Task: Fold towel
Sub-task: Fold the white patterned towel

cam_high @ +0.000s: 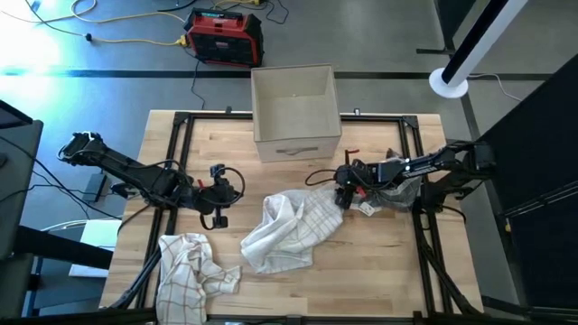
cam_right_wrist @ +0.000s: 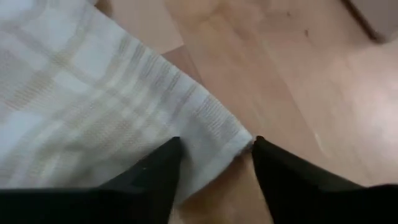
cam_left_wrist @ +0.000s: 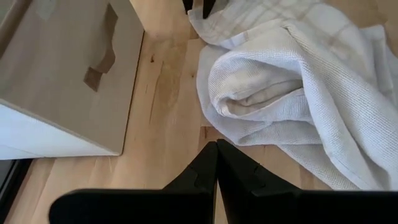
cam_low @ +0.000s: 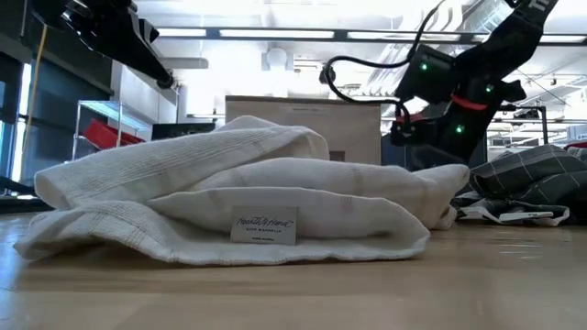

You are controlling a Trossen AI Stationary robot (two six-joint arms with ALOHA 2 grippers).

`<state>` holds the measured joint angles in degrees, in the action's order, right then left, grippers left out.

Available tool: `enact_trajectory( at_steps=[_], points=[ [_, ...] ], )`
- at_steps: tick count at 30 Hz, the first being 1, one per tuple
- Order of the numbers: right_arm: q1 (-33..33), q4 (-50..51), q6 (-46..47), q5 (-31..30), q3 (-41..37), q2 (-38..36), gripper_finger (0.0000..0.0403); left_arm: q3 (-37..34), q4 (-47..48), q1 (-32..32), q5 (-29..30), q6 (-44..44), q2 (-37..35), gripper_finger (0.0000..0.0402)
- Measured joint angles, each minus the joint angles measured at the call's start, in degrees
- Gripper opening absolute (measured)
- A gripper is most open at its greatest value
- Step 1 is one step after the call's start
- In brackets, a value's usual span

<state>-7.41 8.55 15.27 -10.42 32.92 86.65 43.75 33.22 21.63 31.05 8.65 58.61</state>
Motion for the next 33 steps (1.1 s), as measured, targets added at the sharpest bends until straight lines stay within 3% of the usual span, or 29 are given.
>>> enact_trajectory(
  at_steps=[3, 5, 12, 19, 23, 26, 33],
  points=[
    [0.1, 0.0, 0.8, 1.0, 0.6, 0.1, 0.0039, 0.0, 0.0, 0.0, 0.2, -0.8, 0.0, 0.0],
    [0.3, 0.3, 1.1, 1.6, 1.6, 0.1, 0.0015, 0.0, 0.0, 0.0, 0.6, -0.8, 0.0, 0.0],
    [4.8, 8.0, -2.0, -0.5, 12.8, -1.6, 0.0002, 0.0, 0.8, 0.0, 0.7, 4.3, 0.0, 0.0],
    [11.4, 29.6, -3.6, -9.0, 30.4, -2.5, 0.0001, -0.2, 3.4, 0.0, -0.5, 12.1, 0.1, 0.0],
    [15.8, 42.4, 0.2, -13.2, 39.0, -3.0, 0.0, -2.8, 1.4, 0.0, -7.4, 17.1, 0.8, 0.0],
    [19.4, 51.2, 5.3, -18.5, 44.2, -3.7, 0.0, -6.7, -4.3, 0.0, -12.2, 19.0, 1.9, 0.0],
    [28.8, 62.3, 17.2, -39.7, 53.0, -5.8, 0.0, -12.7, -16.6, 0.3, -12.5, 19.3, 6.6, 0.0002]
  ],
)
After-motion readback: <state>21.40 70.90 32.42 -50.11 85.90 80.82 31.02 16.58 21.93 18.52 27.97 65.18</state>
